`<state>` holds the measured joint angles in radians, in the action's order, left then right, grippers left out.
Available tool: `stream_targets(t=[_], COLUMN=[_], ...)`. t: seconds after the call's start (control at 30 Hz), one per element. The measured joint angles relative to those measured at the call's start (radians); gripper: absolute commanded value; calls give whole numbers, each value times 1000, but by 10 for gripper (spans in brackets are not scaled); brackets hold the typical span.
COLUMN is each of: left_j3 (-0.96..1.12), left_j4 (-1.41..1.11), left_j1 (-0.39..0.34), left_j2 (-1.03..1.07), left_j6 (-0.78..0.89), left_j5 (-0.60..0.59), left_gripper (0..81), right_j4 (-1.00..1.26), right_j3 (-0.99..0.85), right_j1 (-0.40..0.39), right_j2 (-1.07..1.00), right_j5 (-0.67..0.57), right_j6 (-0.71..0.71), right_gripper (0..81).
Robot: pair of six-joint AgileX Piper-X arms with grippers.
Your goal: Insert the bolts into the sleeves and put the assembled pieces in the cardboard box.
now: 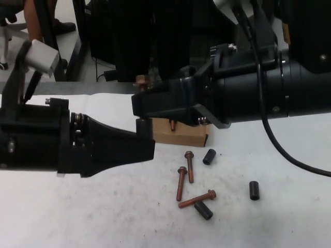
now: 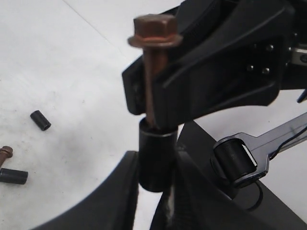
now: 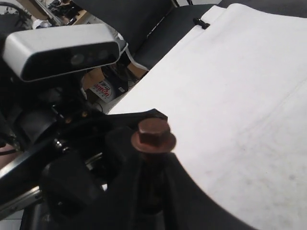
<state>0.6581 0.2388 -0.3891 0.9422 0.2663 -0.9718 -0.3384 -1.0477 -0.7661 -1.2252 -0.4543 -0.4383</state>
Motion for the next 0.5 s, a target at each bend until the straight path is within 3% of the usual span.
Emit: stream_targets(t=[0.3,0.37,0.5], left_j3=[0,0,0], left_j4=[-29,-29,-29], left_j1=[1,1,1], left_j2=[0,0,0], left_j6=[0,0,0], left_j5=[8,8,8], left_gripper=[8,8,8], right_j4=[0,0,0], right_j3=[0,0,0], right_j1=[0,0,0], right_j2=[8,8,8], right_j5=[8,8,8], right_j6=[-27,-27,-27], right_gripper=[8,73,353])
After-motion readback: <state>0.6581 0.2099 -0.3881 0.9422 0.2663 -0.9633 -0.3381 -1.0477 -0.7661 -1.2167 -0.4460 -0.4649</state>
